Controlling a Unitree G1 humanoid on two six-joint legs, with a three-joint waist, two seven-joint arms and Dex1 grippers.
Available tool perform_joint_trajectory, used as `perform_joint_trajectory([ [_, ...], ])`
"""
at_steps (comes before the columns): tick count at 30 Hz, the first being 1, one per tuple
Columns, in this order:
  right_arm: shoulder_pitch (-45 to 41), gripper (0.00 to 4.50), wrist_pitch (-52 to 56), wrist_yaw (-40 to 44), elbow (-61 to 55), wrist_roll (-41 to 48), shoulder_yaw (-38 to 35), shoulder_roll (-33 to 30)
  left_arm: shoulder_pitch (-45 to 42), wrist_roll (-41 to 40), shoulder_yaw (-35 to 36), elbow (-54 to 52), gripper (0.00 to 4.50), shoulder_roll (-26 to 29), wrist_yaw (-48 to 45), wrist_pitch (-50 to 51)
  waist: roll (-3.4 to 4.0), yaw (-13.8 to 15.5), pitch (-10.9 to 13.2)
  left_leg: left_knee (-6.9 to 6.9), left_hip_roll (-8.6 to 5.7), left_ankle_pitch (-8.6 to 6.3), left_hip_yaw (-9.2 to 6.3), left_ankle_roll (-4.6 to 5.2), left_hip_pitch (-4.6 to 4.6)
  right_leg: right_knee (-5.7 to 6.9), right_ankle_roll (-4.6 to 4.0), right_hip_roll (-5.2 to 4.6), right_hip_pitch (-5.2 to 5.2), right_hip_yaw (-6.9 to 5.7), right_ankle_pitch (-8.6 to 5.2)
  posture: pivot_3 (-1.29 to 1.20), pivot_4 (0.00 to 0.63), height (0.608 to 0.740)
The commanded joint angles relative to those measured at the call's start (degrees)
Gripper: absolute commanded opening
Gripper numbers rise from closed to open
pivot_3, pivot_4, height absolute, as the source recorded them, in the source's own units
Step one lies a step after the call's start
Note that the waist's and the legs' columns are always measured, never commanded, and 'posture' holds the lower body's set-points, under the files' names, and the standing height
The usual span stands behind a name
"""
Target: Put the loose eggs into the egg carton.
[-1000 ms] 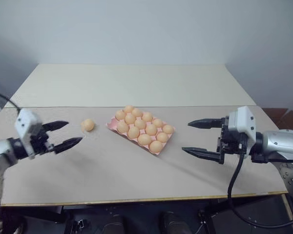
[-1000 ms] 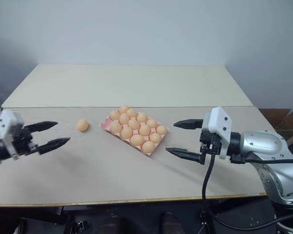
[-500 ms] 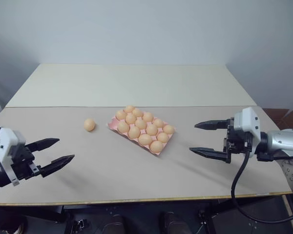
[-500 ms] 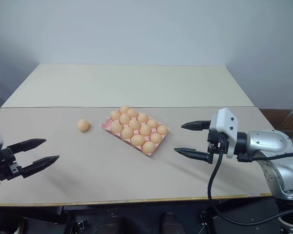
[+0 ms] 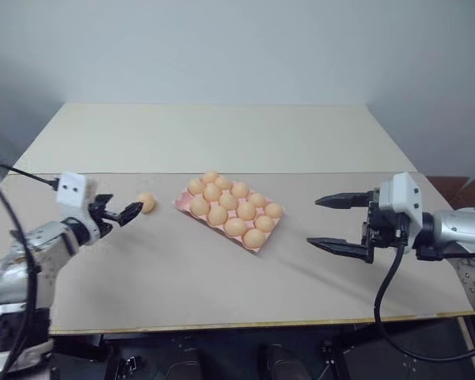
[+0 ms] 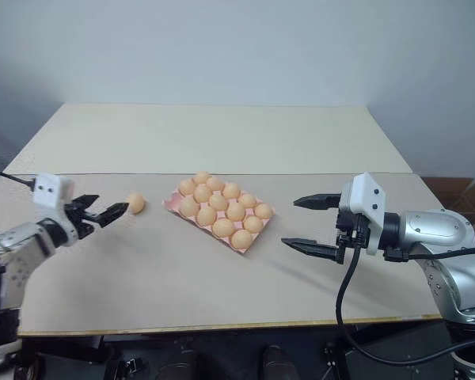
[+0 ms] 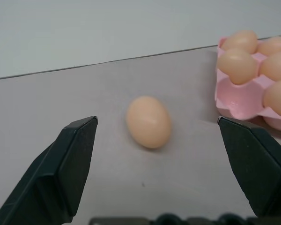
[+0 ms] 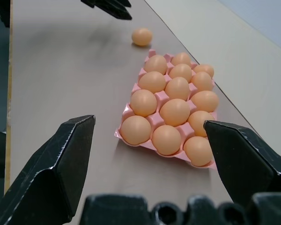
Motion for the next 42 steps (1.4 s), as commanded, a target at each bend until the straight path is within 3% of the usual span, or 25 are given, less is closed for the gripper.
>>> perform_joint_trajectory([
  [1, -0.63, 4.32, 0.83, -0.5, -2.65, 3.57, -2.93, 0.19, -4.2, 3.51, -1.49, 4.95, 4.48, -1.79, 2.88, -4.16, 0.0, 0.04, 0.0, 0.0, 0.01, 0.0, -0.02, 0.0, -0.01, 0.02, 0.0, 0.01, 0.0, -0.01, 0.0, 0.0, 0.15, 0.74],
  [14, 1.48, 4.32, 1.96, -1.69, -5.59, 4.71, -4.78, -0.76, -14.48, 10.45, -5.89, 26.37, 4.48, -7.91, 4.79, -12.56, -0.03, 0.27, -0.01, 0.04, -0.02, 0.0, -0.02, 0.0, 0.01, 0.03, 0.02, 0.0, 0.05, -0.01, 0.01, 0.0, 0.15, 0.74],
  [22, 2.51, 4.32, 2.19, -2.8, -6.71, 4.94, -5.23, -0.71, -14.95, 11.23, -5.6, 28.42, 2.04, -8.22, 3.41, -15.22, -0.03, 0.24, -0.02, 0.04, -0.02, 0.0, -0.03, 0.0, 0.02, 0.05, 0.02, 0.0, 0.06, -0.01, 0.01, 0.0, 0.15, 0.74],
  [24, 3.04, 4.32, 2.12, -3.04, -7.11, 4.93, -5.31, -0.6, -14.73, 11.33, -5.18, 28.01, 1.75, -7.47, 2.93, -15.78, -0.04, 0.26, -0.02, 0.04, -0.02, 0.0, -0.03, 0.0, 0.02, 0.05, 0.02, 0.0, 0.06, -0.01, 0.01, 0.0, 0.15, 0.74],
  [34, 3.15, 4.32, 1.99, -4.24, -7.55, 4.79, -4.61, -0.06, -15.64, 8.9, -8.34, 16.16, 1.75, -7.07, -7.03, -17.05, -0.03, 0.37, -0.02, 0.04, -0.03, 0.01, -0.04, 0.0, 0.01, 0.04, 0.02, -0.01, 0.06, -0.01, 0.01, 0.0, 0.15, 0.74],
  [40, 4.95, 4.32, 1.59, -5.86, -9.08, 4.41, -5.06, 0.42, -17.93, 9.68, -12.67, 17.37, 1.75, -8.47, -12.71, -17.31, -0.04, 0.31, -0.02, 0.05, -0.03, 0.01, -0.04, 0.0, 0.01, 0.05, 0.03, -0.01, 0.06, -0.01, 0.01, 0.0, 0.15, 0.74],
  [42, 5.42, 4.32, 1.65, -6.49, -9.68, 4.57, -5.41, 0.4, -18.24, 11.05, -14.2, 18.88, 2.39, -8.2, -13.88, -18.44, -0.04, 0.17, -0.02, 0.05, -0.04, 0.01, -0.04, 0.01, 0.02, 0.05, 0.03, -0.01, 0.06, 0.01, 0.01, 0.0, 0.15, 0.74],
])
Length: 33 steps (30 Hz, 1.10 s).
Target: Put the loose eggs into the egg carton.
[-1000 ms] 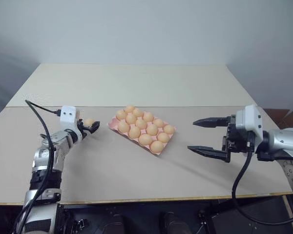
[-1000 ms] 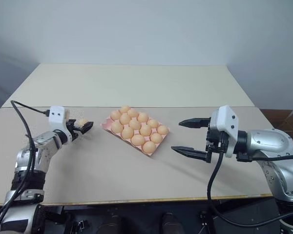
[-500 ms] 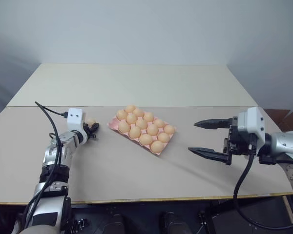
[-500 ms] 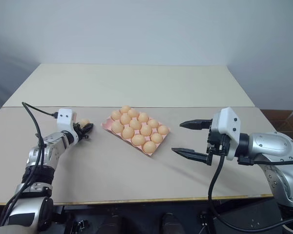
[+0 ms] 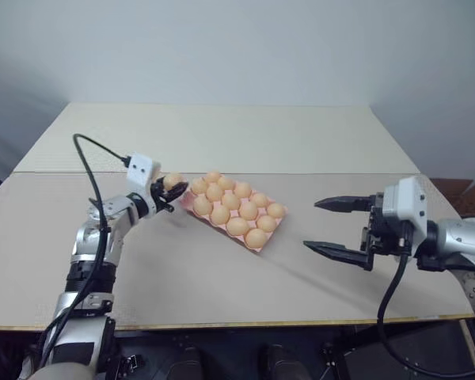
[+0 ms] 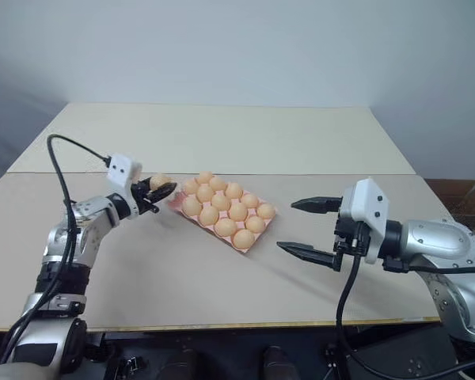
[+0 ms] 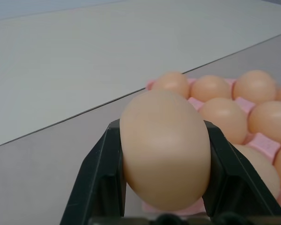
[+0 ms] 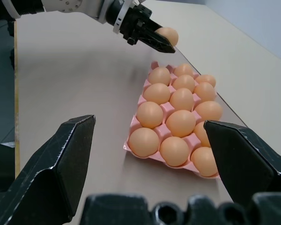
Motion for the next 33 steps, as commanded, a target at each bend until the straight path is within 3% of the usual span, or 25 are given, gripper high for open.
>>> perform_joint_trajectory([
  [1, 0.43, 4.32, -0.48, -1.25, -2.57, 1.0, -2.78, 0.11, -1.48, 1.67, -2.21, 1.34, 2.66, 0.45, -2.89, -2.94, 0.0, -0.25, 0.0, 0.0, 0.0, 0.0, 0.01, 0.0, 0.01, 0.0, 0.0, 0.0, 0.0, 0.01, 0.0, 0.0, 0.15, 0.74],
  [6, 1.98, 4.32, -0.14, -1.89, -3.7, 1.4, -4.02, -0.41, -1.47, 0.56, -2.29, 1.41, 4.3, 0.93, -6.41, -3.34, 0.0, -0.35, 0.0, 0.0, 0.01, 0.0, -0.02, 0.0, -0.02, 0.0, 0.0, 0.01, -0.01, 0.0, 0.0, 0.0, 0.15, 0.74],
  [7, 1.97, 4.32, -0.09, -2.01, -3.72, 1.41, -4.13, -0.48, -1.48, 0.55, -2.07, 1.19, 4.45, 1.23, -6.68, -3.27, 0.0, -0.34, 0.0, 0.0, 0.0, 0.0, -0.02, 0.0, -0.01, 0.0, 0.0, 0.01, -0.01, 0.0, 0.0, 0.0, 0.15, 0.74],
  [12, 1.49, 4.32, 0.01, -2.29, -3.53, 1.51, -4.32, -0.57, -0.32, -0.27, 0.62, -1.62, 4.45, 3.69, -7.64, -4.42, 0.0, -0.38, 0.0, 0.01, 0.01, 0.0, -0.02, 0.0, 0.0, 0.01, 0.0, 0.01, -0.01, 0.0, 0.0, 0.0, 0.15, 0.74],
  [19, 0.67, 4.32, -0.55, -1.82, -2.28, 1.02, -3.51, -0.54, 7.46, -3.12, 6.88, -9.46, 4.45, 13.81, -13.55, -5.55, 0.0, -1.23, 0.0, 0.0, 0.04, 0.0, -0.02, 0.0, 0.01, 0.01, 0.0, 0.01, -0.02, 0.0, -0.01, 0.0, 0.15, 0.74],
  [27, -2.58, 4.32, -1.98, 1.99, 2.36, 0.08, -0.63, -0.48, 29.79, -8.69, 20.86, -26.28, 4.45, 26.62, -21.65, -1.85, 0.02, -1.44, 0.0, 0.0, 0.1, 0.0, 0.03, 0.0, 0.03, 0.0, -0.06, 0.0, -0.07, -0.01, -0.05, 0.0, 0.15, 0.74],
  [33, -7.17, 4.32, -3.69, 5.27, 7.82, -1.53, 2.81, 0.78, 46.14, -18.0, 34.24, -40.58, 4.45, 24.92, -23.24, 6.52, 0.03, -1.13, 0.0, -0.02, 0.12, -0.01, 0.07, -0.01, 0.05, 0.0, -0.39, -0.04, -0.1, -0.03, -0.26, 0.0, 0.15, 0.74],
])
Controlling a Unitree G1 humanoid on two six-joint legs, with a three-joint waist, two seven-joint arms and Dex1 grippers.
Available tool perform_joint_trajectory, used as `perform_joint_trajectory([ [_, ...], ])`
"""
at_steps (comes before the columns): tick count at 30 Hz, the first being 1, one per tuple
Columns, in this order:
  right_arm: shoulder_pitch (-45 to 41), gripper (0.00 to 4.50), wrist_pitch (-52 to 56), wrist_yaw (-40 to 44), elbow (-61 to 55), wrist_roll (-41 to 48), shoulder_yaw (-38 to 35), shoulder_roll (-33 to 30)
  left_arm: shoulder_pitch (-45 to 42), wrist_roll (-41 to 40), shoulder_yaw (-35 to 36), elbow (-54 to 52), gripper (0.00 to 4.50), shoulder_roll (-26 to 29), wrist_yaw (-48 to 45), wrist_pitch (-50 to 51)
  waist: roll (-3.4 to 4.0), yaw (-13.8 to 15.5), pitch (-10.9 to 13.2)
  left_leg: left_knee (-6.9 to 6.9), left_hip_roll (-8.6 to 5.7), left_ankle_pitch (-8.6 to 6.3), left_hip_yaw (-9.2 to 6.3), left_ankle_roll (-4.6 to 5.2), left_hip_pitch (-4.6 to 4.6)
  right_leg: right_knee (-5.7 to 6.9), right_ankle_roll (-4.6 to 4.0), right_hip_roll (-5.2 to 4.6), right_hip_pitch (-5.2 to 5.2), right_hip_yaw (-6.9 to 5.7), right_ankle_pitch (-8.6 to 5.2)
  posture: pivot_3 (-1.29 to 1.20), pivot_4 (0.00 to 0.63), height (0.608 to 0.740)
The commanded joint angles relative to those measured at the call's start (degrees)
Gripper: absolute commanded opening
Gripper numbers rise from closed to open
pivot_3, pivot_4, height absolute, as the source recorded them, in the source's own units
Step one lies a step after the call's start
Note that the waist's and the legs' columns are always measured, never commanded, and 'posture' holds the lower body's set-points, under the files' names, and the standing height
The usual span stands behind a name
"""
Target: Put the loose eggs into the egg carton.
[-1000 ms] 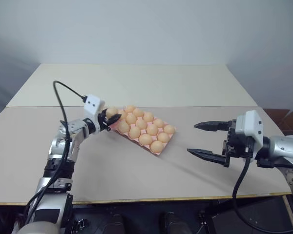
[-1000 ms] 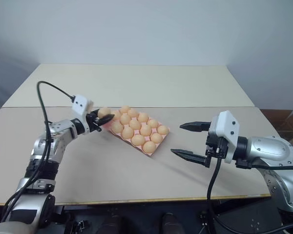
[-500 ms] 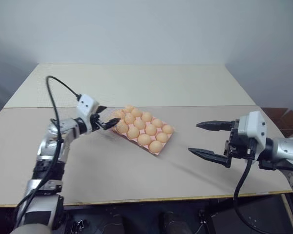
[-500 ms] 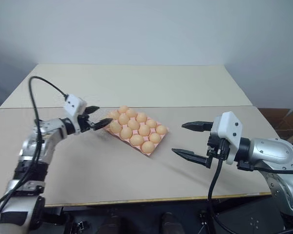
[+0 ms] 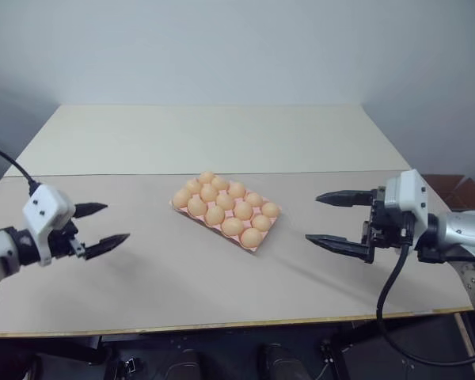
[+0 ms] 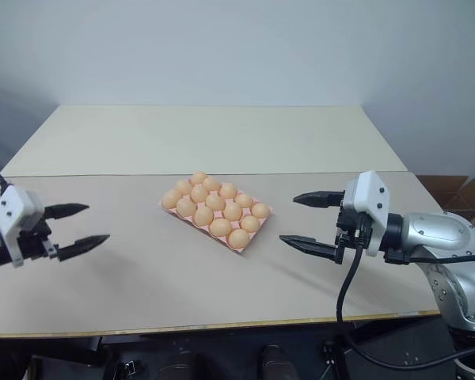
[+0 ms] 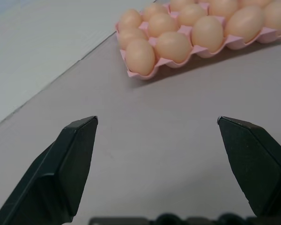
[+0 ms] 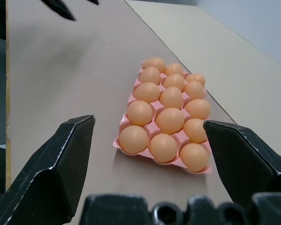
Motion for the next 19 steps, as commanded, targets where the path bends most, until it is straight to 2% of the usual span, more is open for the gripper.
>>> perform_joint_trajectory([
  [1, -1.39, 4.32, -2.31, 2.15, 1.23, -0.39, 0.97, 0.69, 4.32, -4.76, 7.58, -8.42, 4.45, -1.86, 2.33, 4.36, 0.0, 0.19, 0.0, 0.0, 0.02, 0.0, 0.0, 0.0, -0.02, -0.02, 0.0, 0.0, -0.03, -0.01, 0.0, 0.0, 0.15, 0.74],
  [8, -2.67, 4.32, -2.94, 4.32, 3.62, -1.11, 1.91, 0.83, 10.27, -9.97, 12.91, -16.79, 4.45, -4.14, 6.4, 10.7, 0.0, 0.51, 0.0, 0.0, 0.0, 0.0, 0.02, 0.0, 0.01, -0.01, 0.0, 0.0, -0.01, 0.01, -0.01, 0.0, 0.15, 0.74],
  [19, -4.6, 4.32, -4.03, 6.48, 6.0, -2.68, 3.41, 1.46, 12.22, -15.08, 15.05, -19.95, 4.45, -4.39, 9.85, 13.81, 0.0, 0.51, 0.0, 0.0, 0.0, 0.0, 0.03, -0.01, 0.0, -0.02, -0.02, 0.02, -0.02, 0.02, -0.01, 0.0, 0.15, 0.74],
])
